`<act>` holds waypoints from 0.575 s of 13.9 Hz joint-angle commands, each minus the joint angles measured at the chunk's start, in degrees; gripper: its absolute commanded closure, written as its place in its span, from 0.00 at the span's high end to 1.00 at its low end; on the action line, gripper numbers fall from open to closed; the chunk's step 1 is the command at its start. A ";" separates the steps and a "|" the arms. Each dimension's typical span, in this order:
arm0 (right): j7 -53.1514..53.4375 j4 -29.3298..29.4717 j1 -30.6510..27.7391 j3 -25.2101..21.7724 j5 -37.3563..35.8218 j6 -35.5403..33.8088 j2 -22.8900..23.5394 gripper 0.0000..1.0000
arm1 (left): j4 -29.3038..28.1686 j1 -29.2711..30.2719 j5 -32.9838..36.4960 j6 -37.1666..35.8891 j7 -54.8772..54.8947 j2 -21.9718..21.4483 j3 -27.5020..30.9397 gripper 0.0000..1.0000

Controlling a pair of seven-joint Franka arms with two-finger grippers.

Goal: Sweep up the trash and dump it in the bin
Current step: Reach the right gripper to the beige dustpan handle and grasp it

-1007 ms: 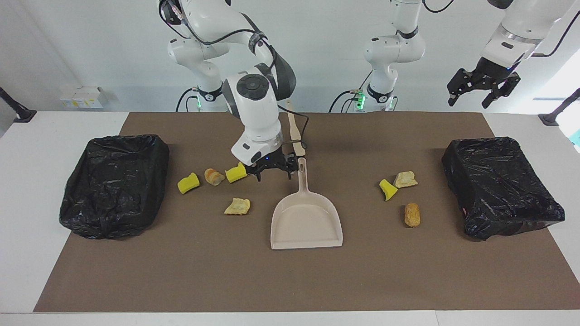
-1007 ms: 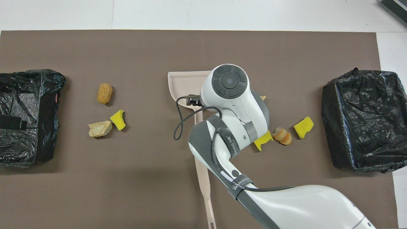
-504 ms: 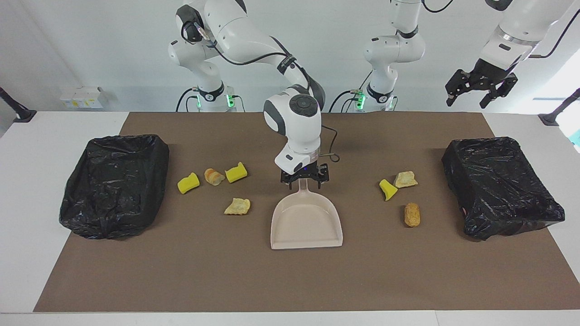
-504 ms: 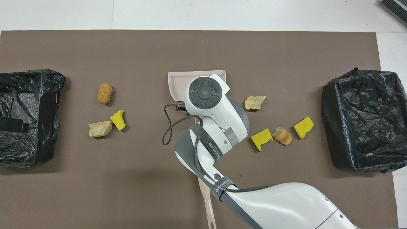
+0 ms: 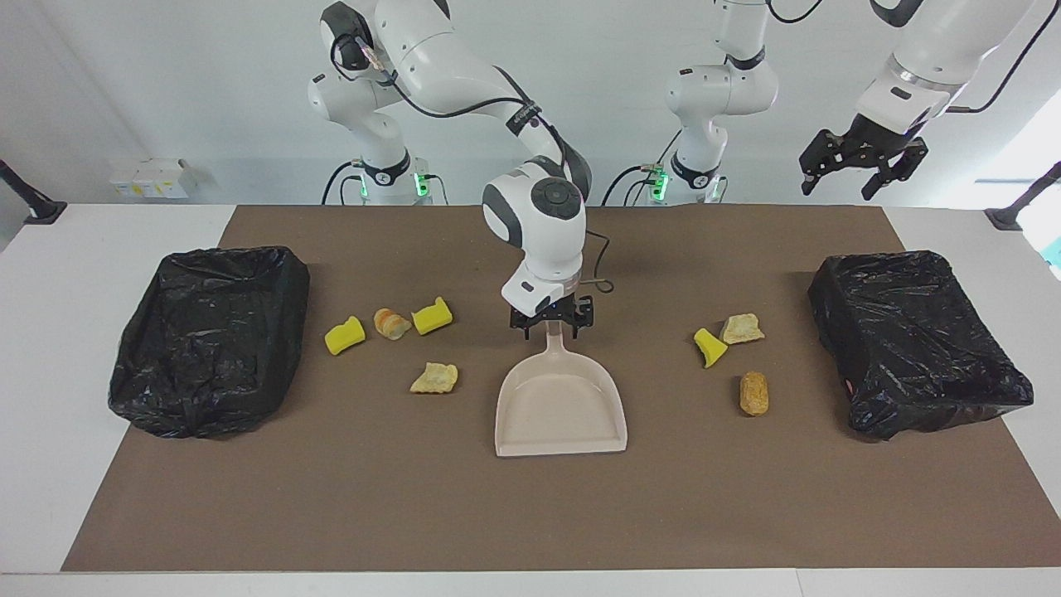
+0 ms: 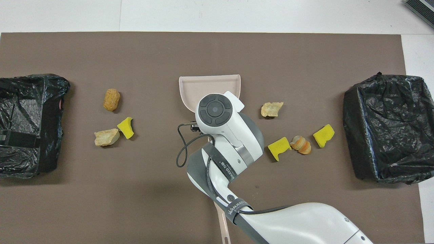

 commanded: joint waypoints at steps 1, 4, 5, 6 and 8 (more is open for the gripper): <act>0.86 -2.05 0.18 0.02 -0.64 -2.01 -2.15 0.69 | -2.54 -0.57 -0.61 1.94 0.14 -1.70 0.52 1.00; -2.37 -2.31 0.27 0.10 -0.29 -3.68 -2.59 0.20 | -2.89 -0.57 -0.61 2.12 0.14 -1.78 0.52 1.00; -4.65 -2.31 0.18 0.11 0.06 -4.90 -2.59 0.00 | -2.89 -0.57 -0.61 2.21 0.14 -1.87 0.52 1.00; -5.81 -2.14 0.18 0.11 0.15 -5.96 -2.59 0.00 | -3.16 -0.65 -0.61 2.21 0.14 -1.87 0.52 1.00; -7.74 -1.79 -0.61 0.11 0.15 -7.89 -3.90 0.00 | -3.42 -0.83 -0.61 2.21 0.05 -1.96 0.52 1.00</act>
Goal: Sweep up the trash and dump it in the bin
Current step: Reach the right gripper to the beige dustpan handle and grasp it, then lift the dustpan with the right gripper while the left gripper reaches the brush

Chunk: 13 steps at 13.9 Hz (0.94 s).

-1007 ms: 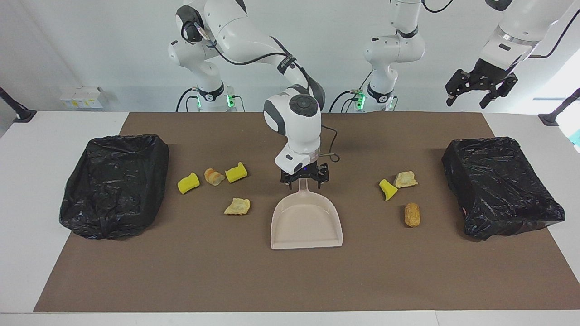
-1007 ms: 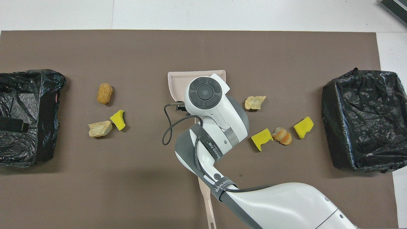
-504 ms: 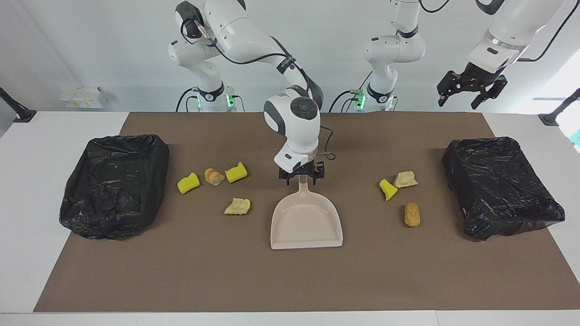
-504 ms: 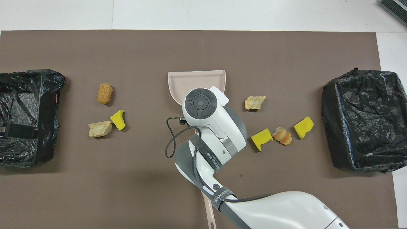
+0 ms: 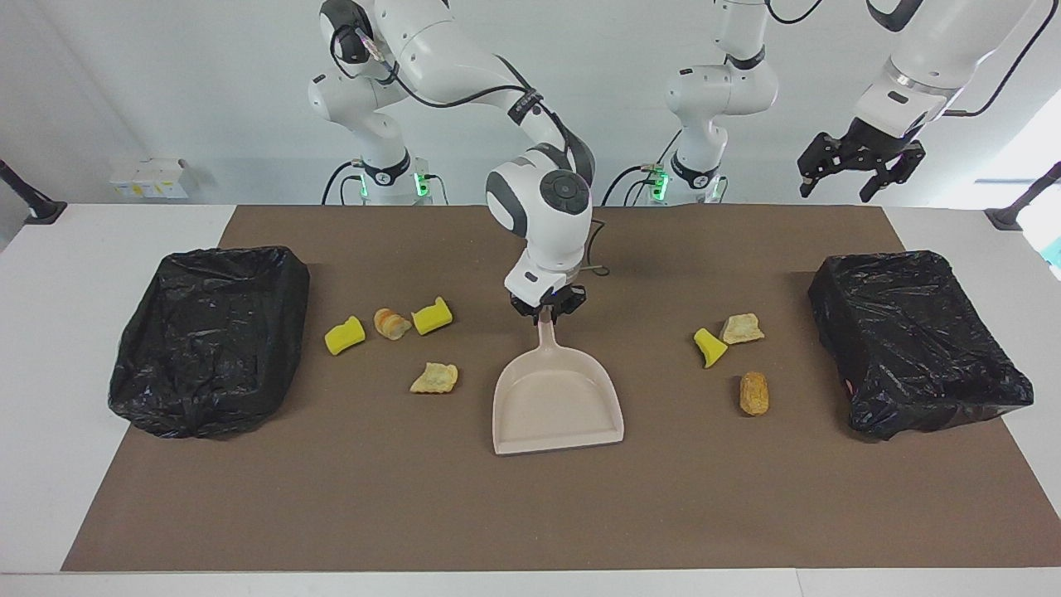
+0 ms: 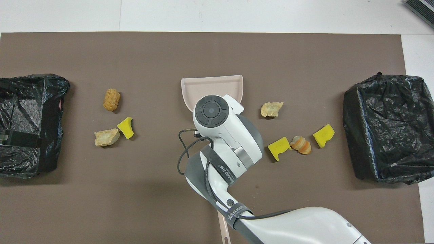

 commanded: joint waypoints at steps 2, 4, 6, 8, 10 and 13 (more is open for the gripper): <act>-8.70 -1.38 -3.30 0.17 0.32 -4.11 -4.79 0.00 | -4.01 -2.74 -0.61 1.34 -0.65 -2.35 0.52 1.00; -17.31 -1.38 -5.68 0.17 0.58 -6.57 -7.17 0.00 | -6.55 -5.11 -0.61 1.25 -1.53 -3.75 0.52 1.00; -25.66 -1.38 -8.58 0.17 0.58 -8.33 -8.93 0.00 | -9.63 -9.23 -0.61 1.52 -6.34 -5.24 0.52 1.00; -32.26 -1.38 -10.78 0.17 0.67 -9.48 -10.34 0.00 | -11.22 -14.67 -0.61 2.48 -12.49 -5.51 0.52 1.00; -38.68 -1.21 -13.15 0.17 0.58 -11.06 -11.22 0.00 | -12.62 -21.70 -0.61 5.37 -21.79 -5.16 0.52 1.00; -47.73 -1.29 -16.14 0.09 0.58 -13.08 -12.10 0.00 | -16.05 -31.29 -0.61 11.34 -34.63 -4.81 0.52 1.00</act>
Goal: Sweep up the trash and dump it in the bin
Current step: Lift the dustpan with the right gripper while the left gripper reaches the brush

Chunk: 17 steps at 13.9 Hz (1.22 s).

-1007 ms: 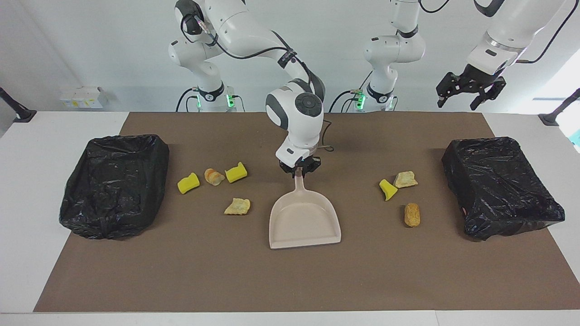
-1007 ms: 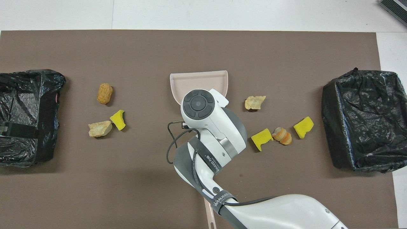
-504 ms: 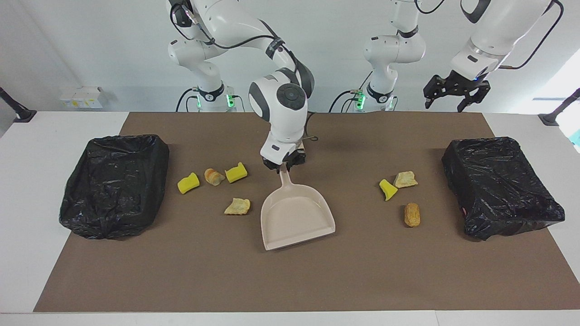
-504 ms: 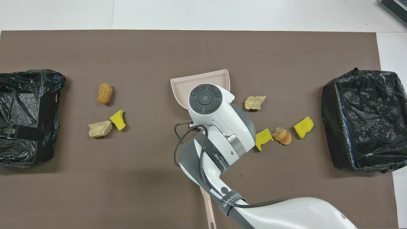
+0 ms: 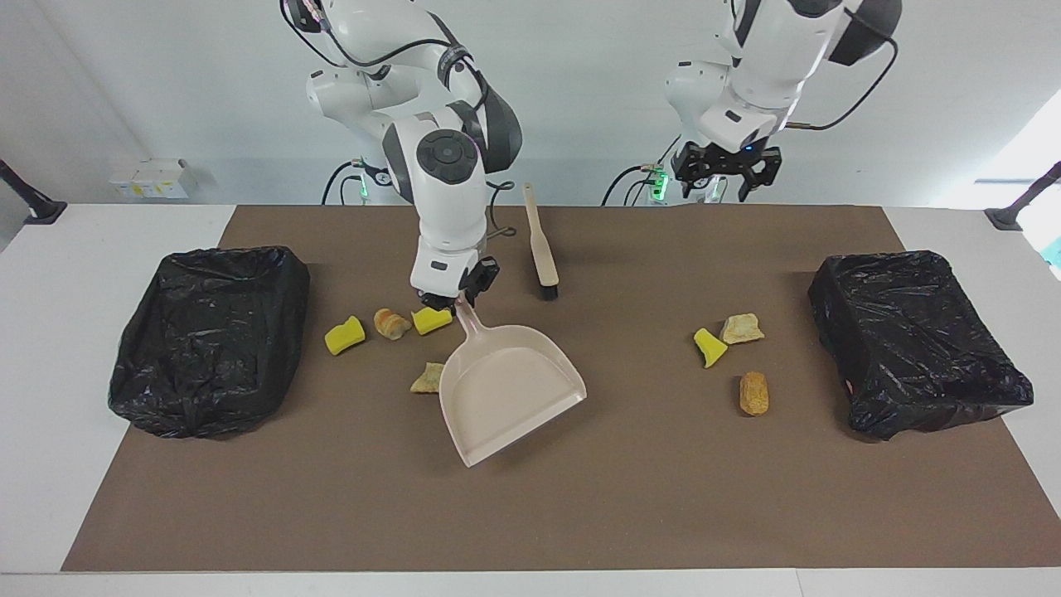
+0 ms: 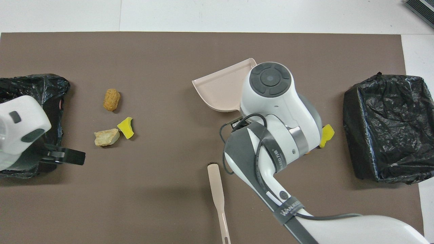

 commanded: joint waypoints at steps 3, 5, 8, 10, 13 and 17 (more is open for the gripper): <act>-15.06 -1.40 -5.33 0.41 0.44 -4.07 -2.19 0.00 | -6.26 -11.81 -0.58 7.60 -13.54 -1.18 1.03 1.00; -23.05 -1.84 -7.26 0.33 -0.43 -5.39 -2.28 0.00 | -8.37 -16.82 -1.02 12.32 -19.24 0.74 1.03 1.00; -32.47 -4.55 -10.26 0.32 -0.70 -5.40 -3.50 0.00 | -12.42 -23.50 -1.02 22.00 -29.70 4.16 1.03 1.00; -39.31 -8.07 -10.79 0.32 -1.84 -4.00 -5.35 0.00 | -12.86 -27.29 -1.02 25.25 -33.07 9.61 1.03 1.00; -45.32 -12.29 -10.70 0.32 -4.03 -1.54 -7.28 0.00 | -18.21 -31.95 -1.02 31.40 -36.67 9.81 1.03 1.00; -51.12 -16.34 -9.47 0.41 -10.54 4.26 -9.22 0.00 | -20.42 -35.48 -1.02 34.49 -39.14 10.77 0.86 1.00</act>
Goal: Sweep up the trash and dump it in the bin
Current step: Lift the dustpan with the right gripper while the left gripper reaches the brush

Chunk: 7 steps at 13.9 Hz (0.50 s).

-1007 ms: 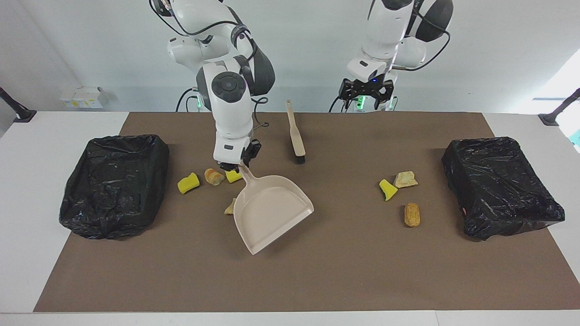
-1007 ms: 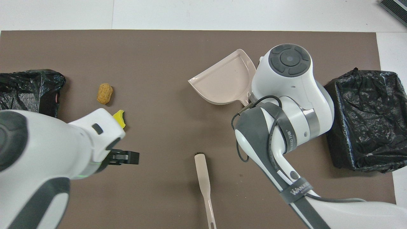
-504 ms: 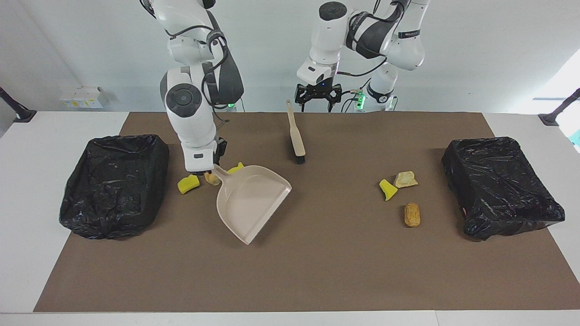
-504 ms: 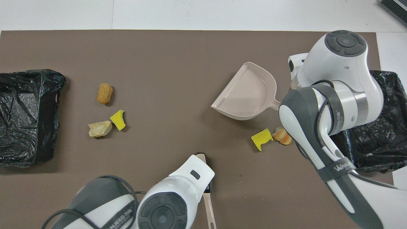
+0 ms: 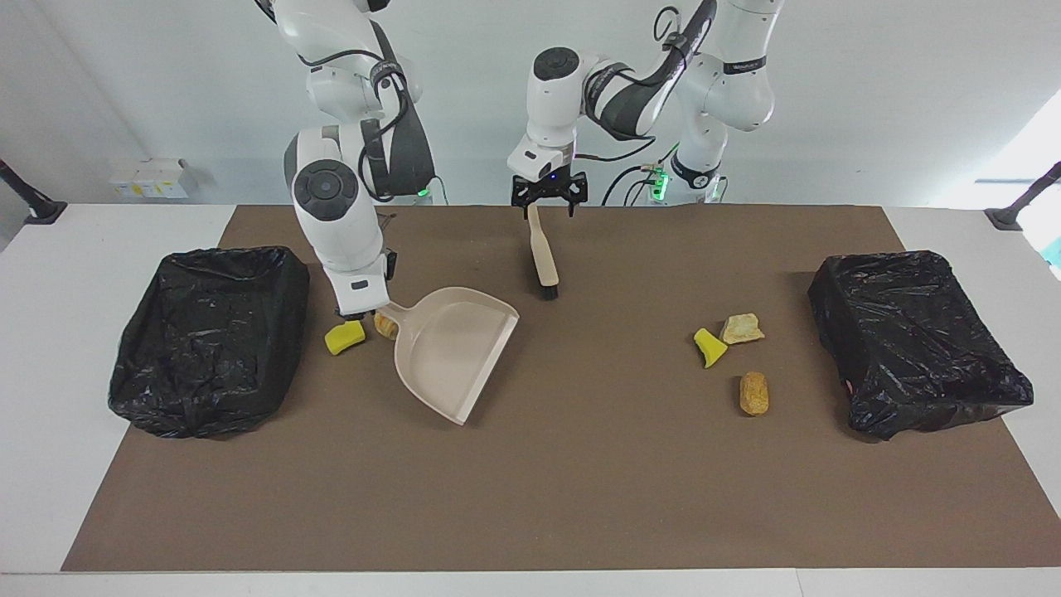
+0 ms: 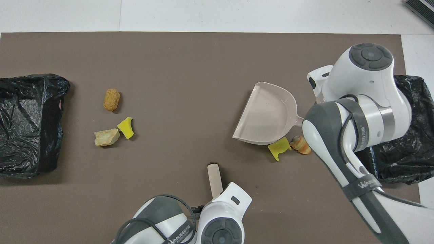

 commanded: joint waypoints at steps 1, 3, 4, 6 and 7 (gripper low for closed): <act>-4.14 -3.98 0.24 0.25 -2.83 3.12 -2.96 0.00 | -2.48 -3.32 -0.54 3.92 -1.94 1.39 1.06 1.00; -5.11 -5.03 1.99 0.25 -4.68 4.96 -2.96 0.00 | -2.21 -4.22 -0.54 5.34 -2.39 3.96 1.23 1.00; -5.11 -6.34 2.35 0.25 -4.68 6.62 -3.22 0.00 | -1.86 -3.69 -0.54 4.82 -2.31 3.35 1.32 1.00; -5.20 -6.79 2.35 0.34 -4.68 7.25 -3.31 0.00 | -1.25 -2.90 -0.54 3.68 -2.04 3.08 1.32 1.00; -5.20 -6.79 2.35 0.34 -4.68 7.17 -3.31 0.00 | -1.16 -2.98 -0.54 3.32 -1.95 3.00 1.41 1.00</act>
